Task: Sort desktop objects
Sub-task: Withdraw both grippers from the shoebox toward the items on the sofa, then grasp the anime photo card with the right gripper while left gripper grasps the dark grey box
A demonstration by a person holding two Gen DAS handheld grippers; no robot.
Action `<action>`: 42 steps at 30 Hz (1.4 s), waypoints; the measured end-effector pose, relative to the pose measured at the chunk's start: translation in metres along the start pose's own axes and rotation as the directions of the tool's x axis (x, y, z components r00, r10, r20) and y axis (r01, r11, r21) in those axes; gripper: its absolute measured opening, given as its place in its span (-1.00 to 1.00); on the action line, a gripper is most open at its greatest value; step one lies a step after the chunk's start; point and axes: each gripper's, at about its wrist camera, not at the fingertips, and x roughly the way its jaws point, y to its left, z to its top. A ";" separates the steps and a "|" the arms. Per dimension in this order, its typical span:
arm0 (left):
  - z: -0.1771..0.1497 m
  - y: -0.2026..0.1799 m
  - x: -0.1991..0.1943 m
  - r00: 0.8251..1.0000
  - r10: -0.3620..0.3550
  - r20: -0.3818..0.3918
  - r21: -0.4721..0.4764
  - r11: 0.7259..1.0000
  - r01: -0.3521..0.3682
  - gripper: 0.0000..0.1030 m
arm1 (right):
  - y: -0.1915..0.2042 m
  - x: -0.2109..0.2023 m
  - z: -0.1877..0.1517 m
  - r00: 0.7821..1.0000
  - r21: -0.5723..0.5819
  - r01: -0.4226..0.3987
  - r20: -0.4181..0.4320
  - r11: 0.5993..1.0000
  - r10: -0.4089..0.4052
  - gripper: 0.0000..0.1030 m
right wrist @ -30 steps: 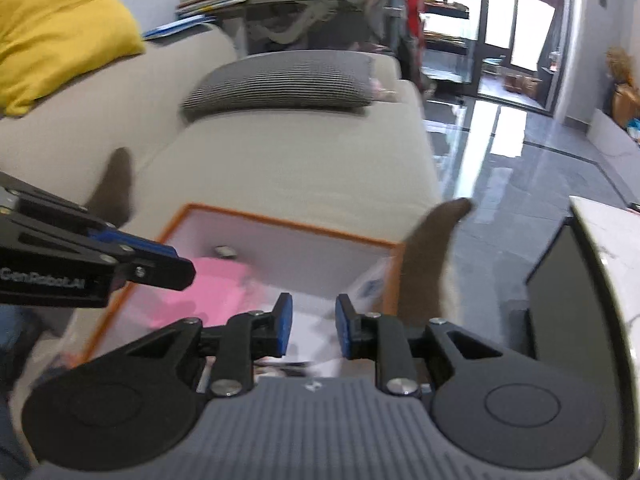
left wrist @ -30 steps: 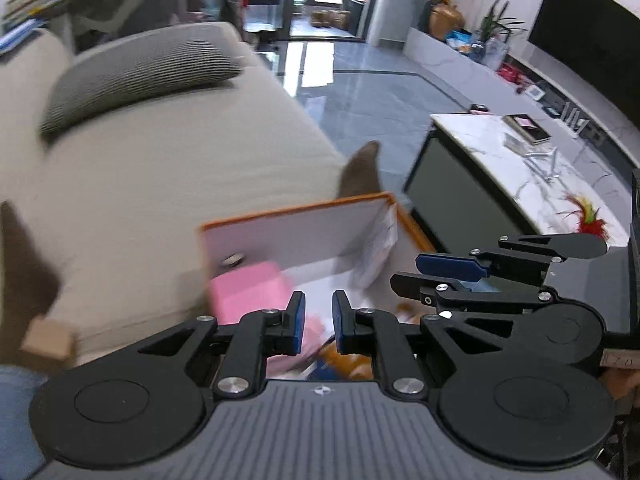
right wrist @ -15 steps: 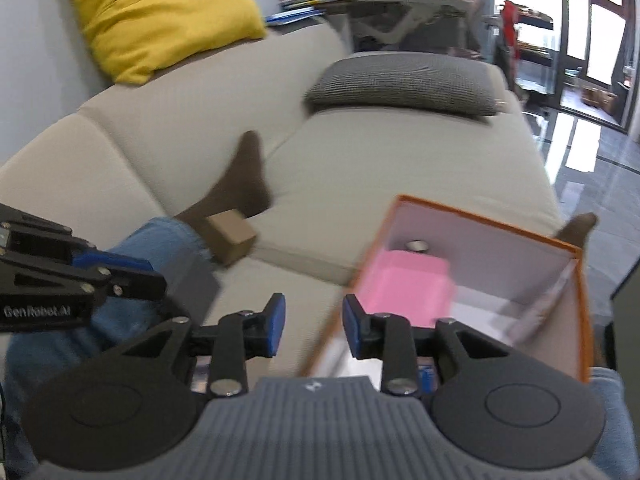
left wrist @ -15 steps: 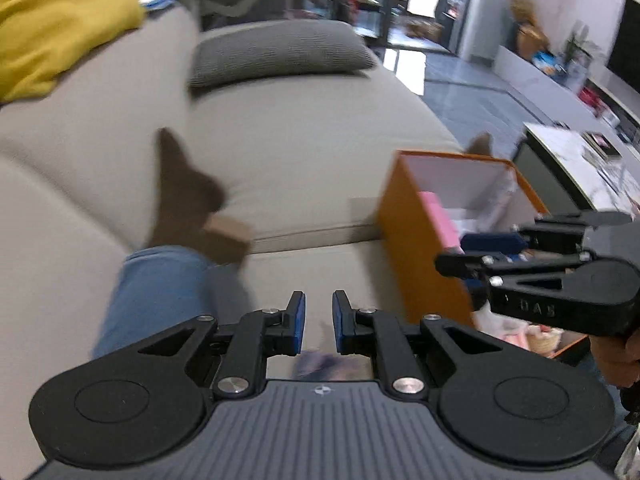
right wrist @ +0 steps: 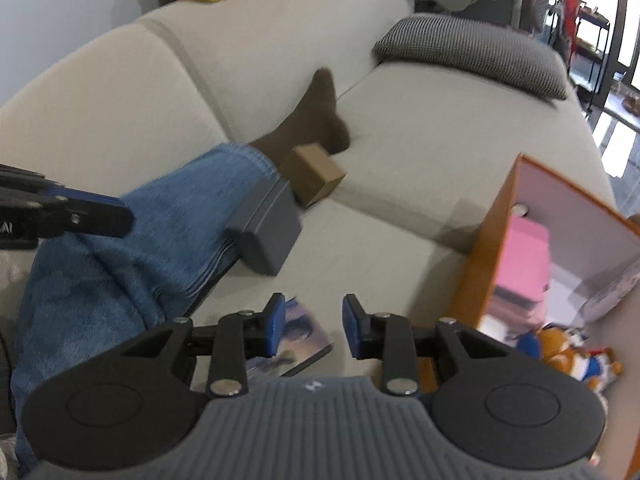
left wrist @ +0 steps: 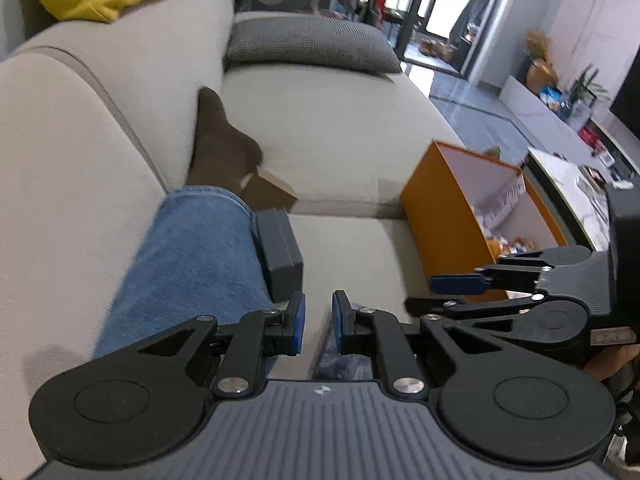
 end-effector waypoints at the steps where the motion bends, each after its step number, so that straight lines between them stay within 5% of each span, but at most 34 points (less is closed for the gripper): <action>1: -0.002 -0.001 0.004 1.000 -0.002 -0.009 0.004 1.000 0.002 -0.71 | 0.002 0.004 -0.001 1.000 0.003 -0.005 -0.013 1.000 0.005 -0.35; 16: -0.007 0.007 0.033 0.998 0.015 -0.068 -0.006 1.000 -0.016 -0.71 | -0.002 0.092 -0.021 0.956 0.231 -0.033 -0.277 0.972 0.098 0.11; 20: -0.004 0.011 0.039 0.997 0.021 -0.075 -0.024 0.999 -0.022 -0.71 | -0.003 0.102 -0.016 0.953 0.269 -0.049 -0.274 0.962 0.126 0.20; 28: 0.000 0.023 0.047 0.995 0.036 -0.091 -0.064 0.997 -0.042 -0.71 | 0.002 0.112 0.010 0.970 0.188 -0.052 -0.222 0.981 0.094 -0.02; 35: 0.002 0.029 0.045 0.995 0.045 -0.089 -0.085 0.995 -0.053 -0.71 | 0.020 0.117 0.013 0.967 0.142 -0.030 -0.248 0.989 0.064 0.24; 42: 0.003 0.029 0.045 0.995 0.040 -0.088 -0.083 0.995 -0.048 -0.71 | 0.031 0.122 0.006 0.967 0.062 -0.008 -0.253 0.998 0.024 0.27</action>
